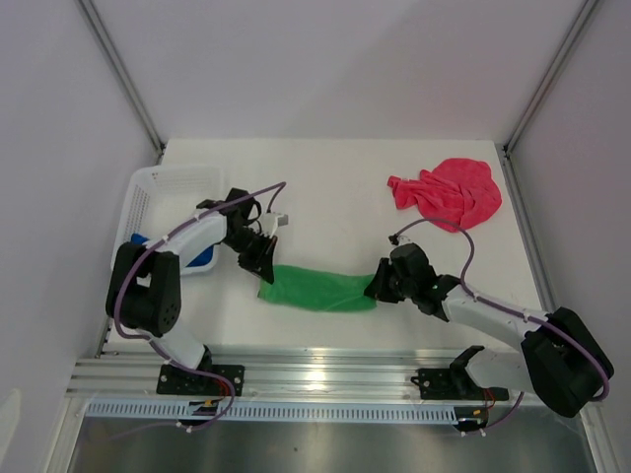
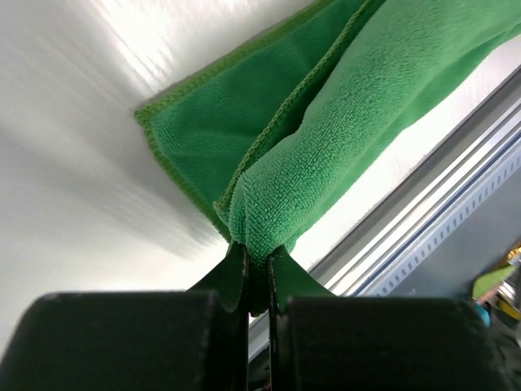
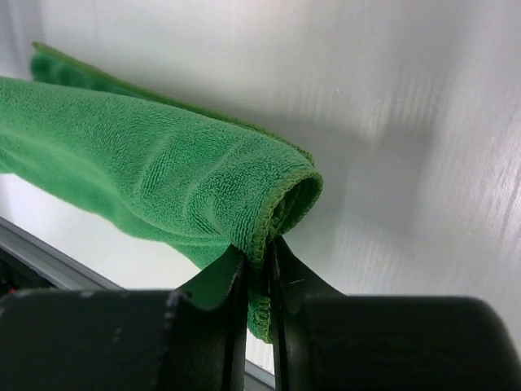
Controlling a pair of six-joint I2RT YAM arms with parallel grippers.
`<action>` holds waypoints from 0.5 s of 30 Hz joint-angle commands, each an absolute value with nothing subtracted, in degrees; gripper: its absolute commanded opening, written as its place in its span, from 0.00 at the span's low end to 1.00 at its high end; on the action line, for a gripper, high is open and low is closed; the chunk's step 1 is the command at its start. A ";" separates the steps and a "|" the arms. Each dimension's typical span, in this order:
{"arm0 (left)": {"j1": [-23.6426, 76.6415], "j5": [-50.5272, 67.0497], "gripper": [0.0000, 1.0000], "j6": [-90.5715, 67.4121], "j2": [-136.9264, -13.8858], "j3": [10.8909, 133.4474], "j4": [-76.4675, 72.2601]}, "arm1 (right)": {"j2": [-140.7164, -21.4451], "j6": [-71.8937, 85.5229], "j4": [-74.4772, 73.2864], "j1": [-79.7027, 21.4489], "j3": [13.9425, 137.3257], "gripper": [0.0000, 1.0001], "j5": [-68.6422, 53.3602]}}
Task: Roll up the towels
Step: Roll the towel
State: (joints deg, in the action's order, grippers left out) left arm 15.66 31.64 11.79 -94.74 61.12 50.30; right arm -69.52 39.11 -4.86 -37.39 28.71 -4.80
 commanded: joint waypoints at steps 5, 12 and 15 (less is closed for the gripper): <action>15.03 30.32 0.01 14.50 -92.81 64.95 51.76 | -69.78 36.91 -5.80 -37.70 34.19 0.00 -2.81; 14.33 26.20 0.01 17.13 -93.16 67.32 52.91 | -70.48 36.47 -7.02 -37.62 36.39 0.00 -2.37; 14.06 26.63 0.01 18.19 -96.76 66.54 55.19 | -73.02 36.74 -6.34 -37.53 35.34 0.00 -3.42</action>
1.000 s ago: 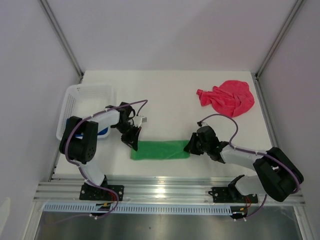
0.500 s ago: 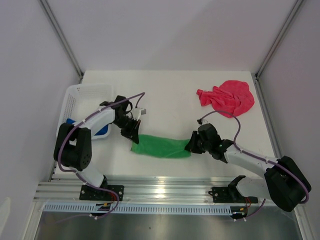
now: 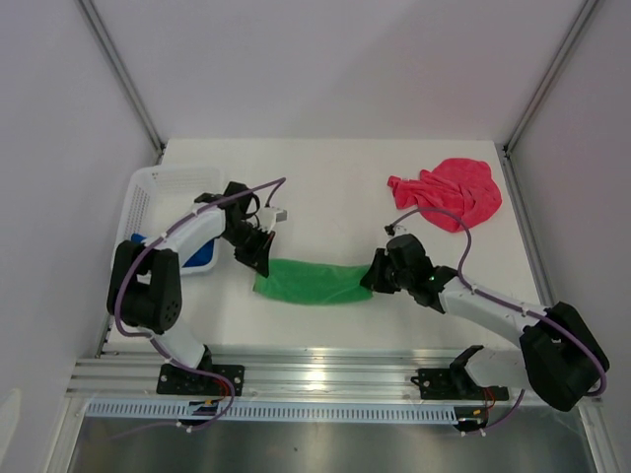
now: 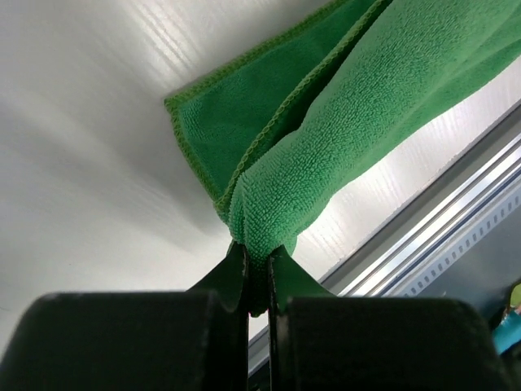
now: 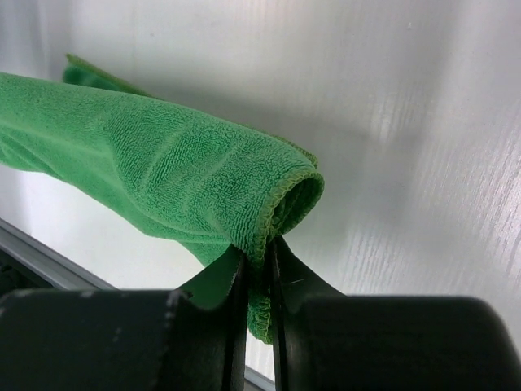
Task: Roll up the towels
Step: Roll the towel
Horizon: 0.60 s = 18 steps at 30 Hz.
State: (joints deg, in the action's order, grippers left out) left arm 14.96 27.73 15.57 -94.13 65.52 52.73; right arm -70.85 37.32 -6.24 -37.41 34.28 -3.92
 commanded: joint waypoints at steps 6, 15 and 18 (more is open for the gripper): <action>13.62 27.16 0.35 16.44 -100.98 64.16 54.32 | -77.60 38.85 -3.51 -37.79 32.78 0.00 -4.31; 13.36 29.70 0.47 13.19 -100.46 63.02 54.05 | -74.36 39.55 -14.14 -35.34 32.79 0.00 0.00; 13.71 31.73 0.48 10.99 -99.93 63.19 53.27 | -71.37 38.85 -16.87 -33.93 31.91 0.00 -0.17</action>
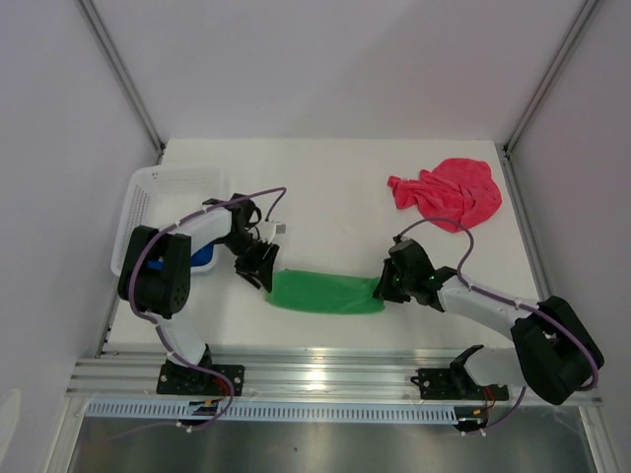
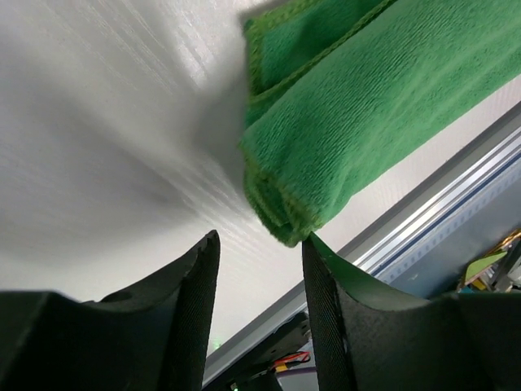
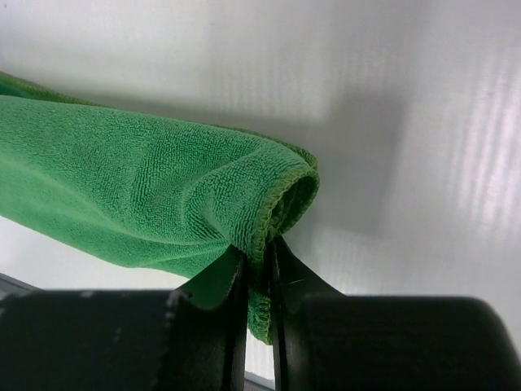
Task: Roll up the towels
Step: Roll the towel
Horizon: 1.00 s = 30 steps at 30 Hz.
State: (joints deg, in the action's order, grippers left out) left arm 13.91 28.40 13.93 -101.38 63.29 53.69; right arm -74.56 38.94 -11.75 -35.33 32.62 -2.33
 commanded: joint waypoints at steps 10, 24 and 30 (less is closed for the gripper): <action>23.28 26.11 0.52 -1.64 -93.18 55.38 37.03 | -65.31 39.02 -17.85 -32.87 27.70 0.02 -0.79; 30.40 13.98 0.69 -6.15 -86.48 52.73 31.03 | -66.62 37.27 -16.35 -32.96 26.98 0.02 -0.35; 28.83 13.09 0.70 -7.99 -93.24 54.05 32.25 | -65.31 37.88 -15.03 -33.40 26.19 0.02 -0.53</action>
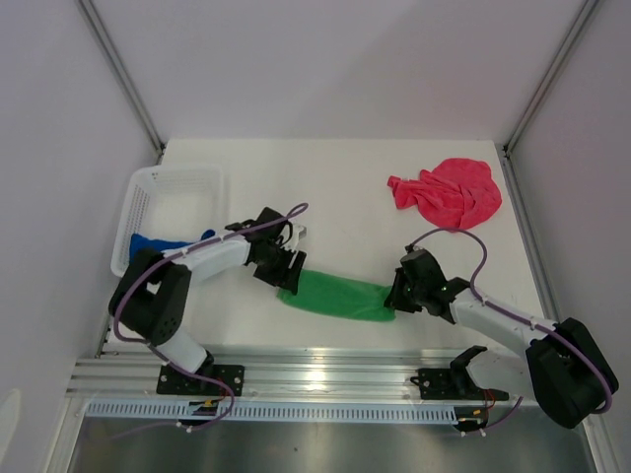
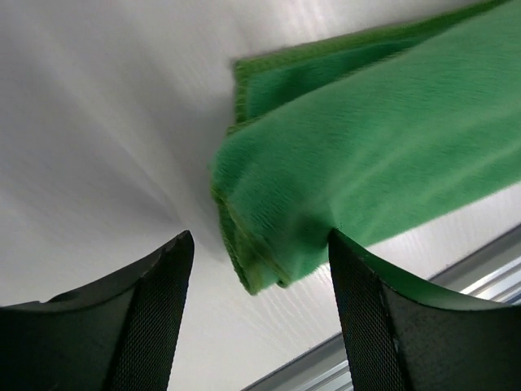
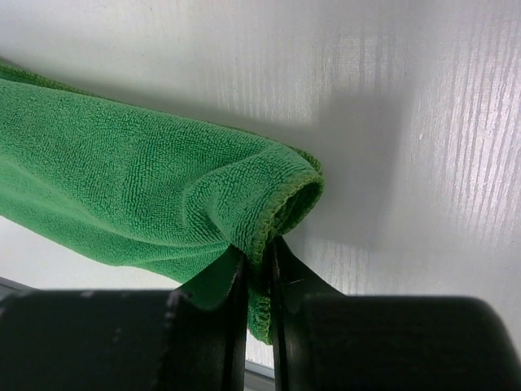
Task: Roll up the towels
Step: Roll the towel, then place the rolled towel into the container
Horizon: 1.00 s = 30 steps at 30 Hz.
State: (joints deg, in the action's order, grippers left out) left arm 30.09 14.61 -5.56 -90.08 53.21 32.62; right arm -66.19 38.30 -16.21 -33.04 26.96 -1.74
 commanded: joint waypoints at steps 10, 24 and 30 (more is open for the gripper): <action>29.09 22.94 0.54 -10.46 -103.18 55.81 31.91 | -65.30 39.90 -14.50 -34.80 24.79 0.03 -0.26; 25.67 26.54 0.01 -9.14 -102.31 55.02 32.08 | -66.71 40.52 -16.79 -34.28 27.42 0.60 3.43; 25.40 26.89 0.01 -8.26 -102.13 55.55 33.05 | -72.50 41.74 -14.24 -34.28 26.90 0.61 3.34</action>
State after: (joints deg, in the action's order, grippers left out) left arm 26.04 30.63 -10.48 -102.21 56.90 31.03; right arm -68.86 40.77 -12.08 -34.30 27.59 0.86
